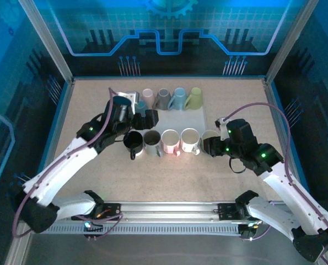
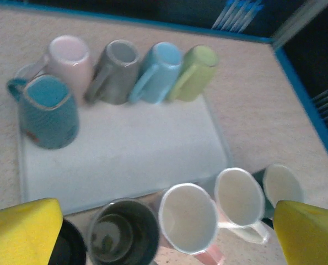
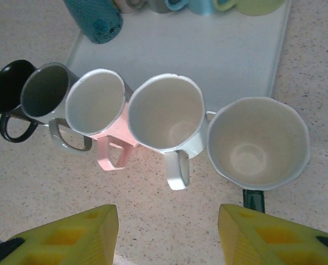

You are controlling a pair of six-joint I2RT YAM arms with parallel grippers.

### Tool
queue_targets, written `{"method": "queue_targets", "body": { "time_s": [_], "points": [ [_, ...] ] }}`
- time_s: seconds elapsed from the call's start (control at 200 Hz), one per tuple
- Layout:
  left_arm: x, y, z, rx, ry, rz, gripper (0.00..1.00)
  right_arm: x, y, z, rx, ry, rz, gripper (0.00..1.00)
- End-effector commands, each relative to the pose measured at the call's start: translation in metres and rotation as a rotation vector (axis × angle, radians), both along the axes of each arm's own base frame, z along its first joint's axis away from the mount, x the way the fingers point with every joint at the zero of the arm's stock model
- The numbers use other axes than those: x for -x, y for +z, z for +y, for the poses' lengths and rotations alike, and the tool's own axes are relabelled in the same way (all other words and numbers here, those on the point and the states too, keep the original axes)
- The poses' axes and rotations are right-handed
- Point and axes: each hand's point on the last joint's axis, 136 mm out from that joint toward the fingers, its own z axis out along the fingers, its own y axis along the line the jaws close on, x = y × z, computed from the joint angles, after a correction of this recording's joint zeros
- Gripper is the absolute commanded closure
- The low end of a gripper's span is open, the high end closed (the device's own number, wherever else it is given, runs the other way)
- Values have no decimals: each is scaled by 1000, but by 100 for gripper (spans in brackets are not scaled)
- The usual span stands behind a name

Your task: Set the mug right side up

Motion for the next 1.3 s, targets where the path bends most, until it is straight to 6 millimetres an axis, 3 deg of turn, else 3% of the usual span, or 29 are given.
{"method": "queue_targets", "body": {
  "time_s": [0.0, 0.135, 0.25, 0.375, 0.545, 0.555, 0.66, 0.91, 1.295],
  "points": [
    [-31, -17, 44, -26, 251, 103, 1, -1, 13, 7, -32, 26, -51, 48],
    [-62, -37, 71, 12, 429, 186, 1, -4, 22, 5, -38, 20, -95, 48],
    [-86, -50, 76, 65, 507, 270, 1, -5, 26, 5, -46, 16, -117, 48],
    [-109, -65, 83, 7, 583, 370, 1, -4, 29, 11, -102, 20, -119, 48],
    [-132, -91, 81, -59, 622, 493, 1, -6, 24, 14, -128, 13, -111, 47],
    [-134, -92, 81, -61, 622, 496, 1, -5, 16, 13, -120, 10, -94, 47],
    [-141, -108, 78, -69, 629, 540, 1, -5, 5, 10, -100, 3, -80, 47],
    [-155, -136, 72, -52, 634, 589, 1, -8, -1, 9, -86, 2, -78, 46],
    [-153, -175, 70, -55, 655, 667, 5, -14, -9, 8, -86, -4, -50, 46]
  ]
}}
